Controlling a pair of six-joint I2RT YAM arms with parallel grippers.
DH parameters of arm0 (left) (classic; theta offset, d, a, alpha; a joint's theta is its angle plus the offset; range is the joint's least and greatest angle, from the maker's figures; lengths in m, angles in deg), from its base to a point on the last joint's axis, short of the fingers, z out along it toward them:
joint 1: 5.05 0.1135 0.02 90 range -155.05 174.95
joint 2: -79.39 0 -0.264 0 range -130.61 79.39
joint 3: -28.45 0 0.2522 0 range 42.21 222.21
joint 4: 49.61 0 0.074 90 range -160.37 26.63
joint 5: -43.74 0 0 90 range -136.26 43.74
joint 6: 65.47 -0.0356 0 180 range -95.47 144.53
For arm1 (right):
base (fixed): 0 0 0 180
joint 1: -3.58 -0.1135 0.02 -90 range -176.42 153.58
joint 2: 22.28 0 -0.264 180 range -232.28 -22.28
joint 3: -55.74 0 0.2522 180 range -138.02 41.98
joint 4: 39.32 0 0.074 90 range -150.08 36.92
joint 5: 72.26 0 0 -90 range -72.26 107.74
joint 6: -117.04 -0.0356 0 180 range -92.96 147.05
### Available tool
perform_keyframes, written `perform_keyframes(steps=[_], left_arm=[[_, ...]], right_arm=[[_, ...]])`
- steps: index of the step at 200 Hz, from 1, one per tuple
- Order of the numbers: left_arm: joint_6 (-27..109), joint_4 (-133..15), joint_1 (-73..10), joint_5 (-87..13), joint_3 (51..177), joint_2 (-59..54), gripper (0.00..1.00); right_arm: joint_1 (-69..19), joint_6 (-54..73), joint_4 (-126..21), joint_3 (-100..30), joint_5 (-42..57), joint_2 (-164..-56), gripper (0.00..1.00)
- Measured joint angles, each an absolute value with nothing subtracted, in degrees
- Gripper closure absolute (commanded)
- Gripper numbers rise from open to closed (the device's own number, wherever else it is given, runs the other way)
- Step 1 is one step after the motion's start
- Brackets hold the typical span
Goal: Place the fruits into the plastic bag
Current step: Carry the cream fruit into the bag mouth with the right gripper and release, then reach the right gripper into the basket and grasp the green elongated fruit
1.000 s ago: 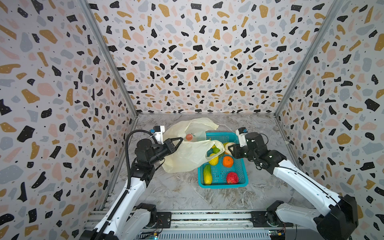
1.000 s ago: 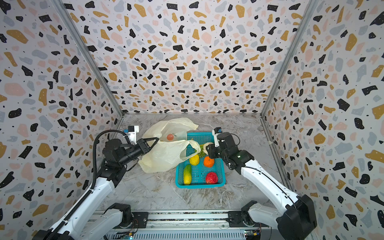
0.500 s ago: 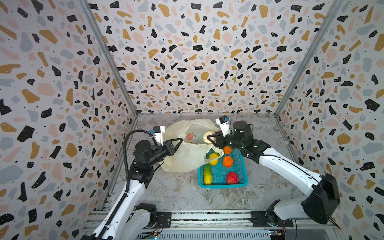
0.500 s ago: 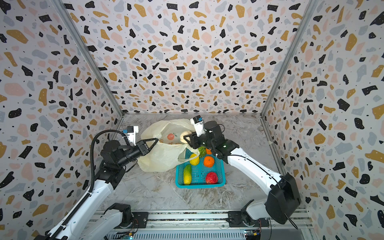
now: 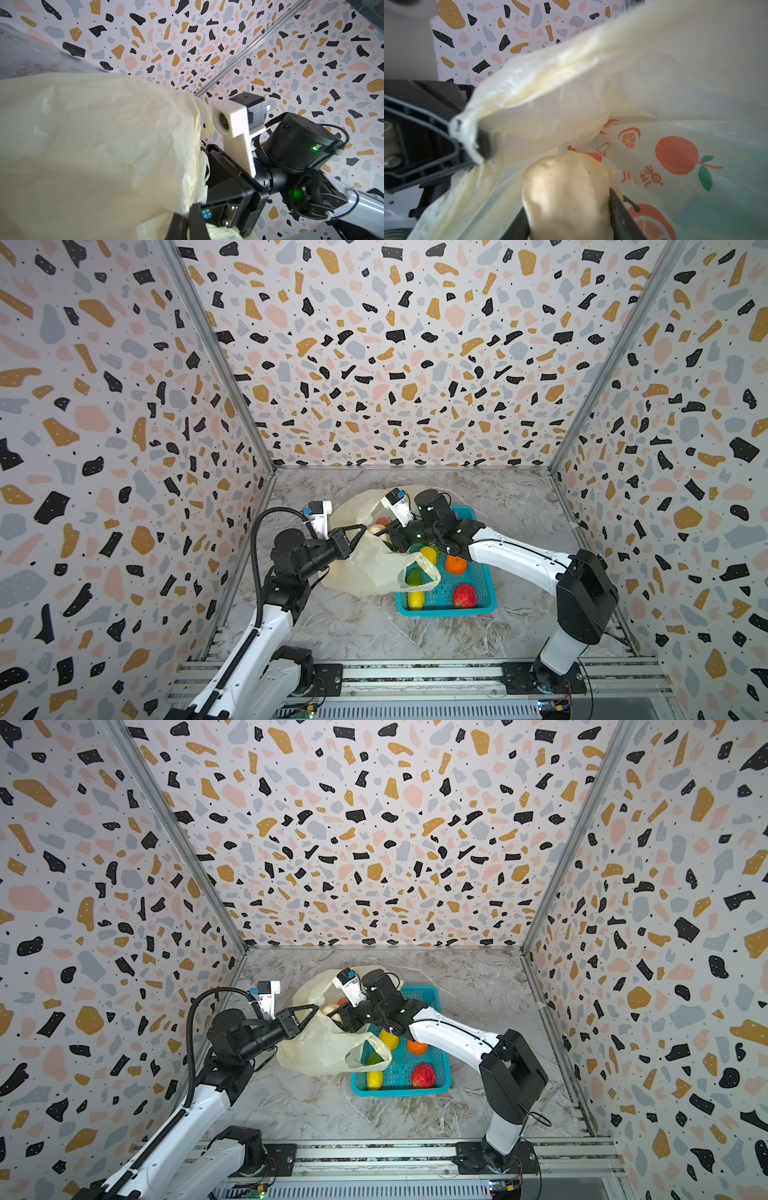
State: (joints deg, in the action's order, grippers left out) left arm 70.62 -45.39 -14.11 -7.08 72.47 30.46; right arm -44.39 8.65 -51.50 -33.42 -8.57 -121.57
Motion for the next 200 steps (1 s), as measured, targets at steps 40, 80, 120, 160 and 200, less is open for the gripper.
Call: perform_keyframes(steps=[40, 80, 120, 160, 200], left_arm=[[70.62, -44.69, -14.18, -7.04, 72.32, 29.5, 1.0], [70.59, -44.43, -14.31, -7.06, 71.25, 29.04, 1.0], [70.27, -44.45, -14.52, -7.1, 70.94, 28.89, 1.0], [68.5, -45.83, -14.68, -8.0, 70.94, 28.89, 1.0], [66.62, -47.07, -14.7, -9.07, 70.94, 28.89, 1.0]], right_arm=[[-44.39, 6.93, -51.35, -33.4, -8.77, -123.58, 0.09], [-44.39, 7.14, -51.17, -31.56, -6.97, -120.87, 0.08], [-44.36, 8.08, -52.39, -25.72, -1.9, -111.65, 0.1], [-42.55, 7.84, -54.91, -17.42, 6.01, -96.35, 0.15], [-36.26, 4.13, -61.36, -10.64, 15.56, -83.89, 0.21]])
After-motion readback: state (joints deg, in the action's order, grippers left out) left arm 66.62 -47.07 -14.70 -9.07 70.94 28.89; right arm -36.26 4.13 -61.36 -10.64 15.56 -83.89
